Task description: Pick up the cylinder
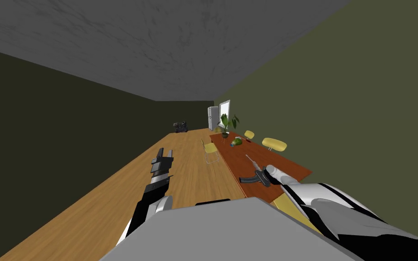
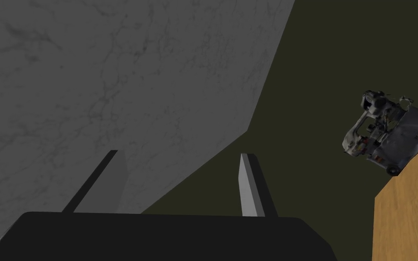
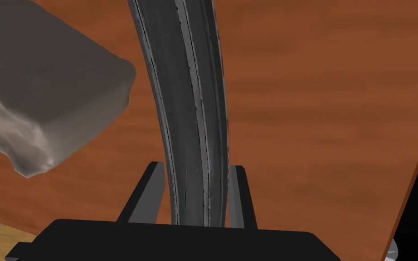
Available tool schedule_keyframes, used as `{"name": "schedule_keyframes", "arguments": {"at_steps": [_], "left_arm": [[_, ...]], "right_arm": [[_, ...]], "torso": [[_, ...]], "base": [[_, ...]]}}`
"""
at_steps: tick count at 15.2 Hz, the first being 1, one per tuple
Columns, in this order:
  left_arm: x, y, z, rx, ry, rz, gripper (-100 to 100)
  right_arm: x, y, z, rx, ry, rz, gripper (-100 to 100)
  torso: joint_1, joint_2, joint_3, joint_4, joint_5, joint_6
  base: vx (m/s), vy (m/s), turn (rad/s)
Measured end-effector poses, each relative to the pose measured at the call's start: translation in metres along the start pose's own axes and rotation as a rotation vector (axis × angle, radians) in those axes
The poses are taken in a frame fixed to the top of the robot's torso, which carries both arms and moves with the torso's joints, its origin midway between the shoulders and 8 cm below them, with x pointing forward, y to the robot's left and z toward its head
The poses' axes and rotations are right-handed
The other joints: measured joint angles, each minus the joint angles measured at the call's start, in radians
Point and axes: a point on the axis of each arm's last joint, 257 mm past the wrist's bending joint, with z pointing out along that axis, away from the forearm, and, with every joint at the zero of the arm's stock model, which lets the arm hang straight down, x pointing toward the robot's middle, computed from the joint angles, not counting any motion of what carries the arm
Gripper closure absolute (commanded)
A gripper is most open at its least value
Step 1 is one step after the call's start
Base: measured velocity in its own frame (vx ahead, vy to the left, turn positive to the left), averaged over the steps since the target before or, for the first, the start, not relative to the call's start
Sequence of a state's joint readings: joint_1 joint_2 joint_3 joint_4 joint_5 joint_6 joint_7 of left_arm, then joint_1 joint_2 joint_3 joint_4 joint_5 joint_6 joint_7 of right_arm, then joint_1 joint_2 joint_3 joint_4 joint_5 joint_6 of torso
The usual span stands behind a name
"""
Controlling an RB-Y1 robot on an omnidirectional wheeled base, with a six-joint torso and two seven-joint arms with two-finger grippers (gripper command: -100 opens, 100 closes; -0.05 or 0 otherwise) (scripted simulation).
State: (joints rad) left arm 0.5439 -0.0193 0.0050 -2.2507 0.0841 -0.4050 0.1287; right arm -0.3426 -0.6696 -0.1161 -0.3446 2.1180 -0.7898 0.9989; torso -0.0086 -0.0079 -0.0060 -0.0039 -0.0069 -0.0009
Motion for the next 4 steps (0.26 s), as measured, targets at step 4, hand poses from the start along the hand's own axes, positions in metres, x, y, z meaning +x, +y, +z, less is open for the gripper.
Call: {"name": "schedule_keyframes", "arguments": {"at_steps": [4], "left_arm": [[0.0,0.0,0.0,0.0,0.0,0.0,0]], "right_arm": [[-0.002,-0.017,-0.004,0.0,-0.007,-0.032,100]], "torso": [[0.001,0.001,0.0,0.0,0.001,0.0]], "base": [[-0.01,0.018,-0.084]]}}
